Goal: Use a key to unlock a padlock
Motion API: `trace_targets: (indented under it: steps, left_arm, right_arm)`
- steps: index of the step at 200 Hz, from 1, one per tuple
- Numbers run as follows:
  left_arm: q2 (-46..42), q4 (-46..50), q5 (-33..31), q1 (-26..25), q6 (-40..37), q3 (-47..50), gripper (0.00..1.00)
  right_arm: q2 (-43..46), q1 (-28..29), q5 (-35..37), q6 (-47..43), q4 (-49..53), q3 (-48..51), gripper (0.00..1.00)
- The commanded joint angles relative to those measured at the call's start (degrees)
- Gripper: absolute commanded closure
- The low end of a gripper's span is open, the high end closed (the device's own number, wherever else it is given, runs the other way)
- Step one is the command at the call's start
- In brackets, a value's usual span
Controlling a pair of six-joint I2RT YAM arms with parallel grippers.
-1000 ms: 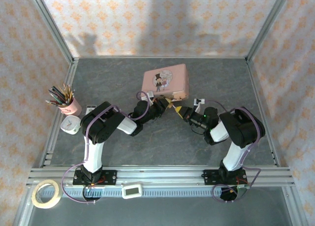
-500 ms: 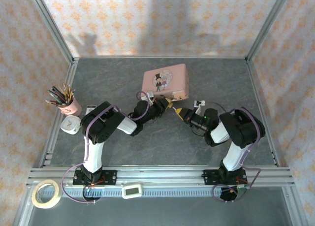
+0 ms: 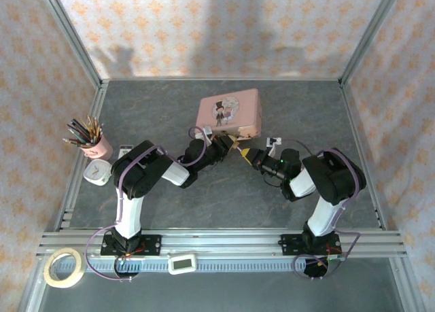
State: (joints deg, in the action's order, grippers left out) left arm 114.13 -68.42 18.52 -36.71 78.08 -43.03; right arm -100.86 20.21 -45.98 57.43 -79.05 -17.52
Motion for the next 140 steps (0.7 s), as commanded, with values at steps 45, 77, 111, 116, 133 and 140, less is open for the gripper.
trace_targets:
  steps: [45,77,111,116,133,140]
  left_arm:
    - [-2.5,-6.1,1.9,-1.5,1.4,-0.2,1.0]
    - [-2.3,-6.1,1.9,-1.8,1.3,-0.7,1.0]
    - [-1.5,-5.5,2.0,-2.4,0.7,-1.3,1.0]
    - [-1.4,-5.4,2.1,-2.5,0.6,-1.3,1.0]
    - [-1.2,-4.5,2.5,-2.9,-0.3,-1.5,1.0]
    - [-1.3,-4.1,2.8,-3.1,-0.9,-1.7,1.0]
  right_arm:
    - [0.5,0.5,3.4,1.0,-2.5,-1.5,1.0]
    - [0.5,1.4,3.1,2.6,-2.9,-2.0,1.0]
    - [1.4,2.4,2.0,4.2,-3.3,-2.4,1.0]
    - [1.8,2.4,1.9,3.8,-2.8,-2.6,1.0]
    - [3.2,2.4,1.4,1.0,2.3,-3.9,1.0]
    - [3.8,2.3,1.4,-0.2,4.9,-4.5,1.0]
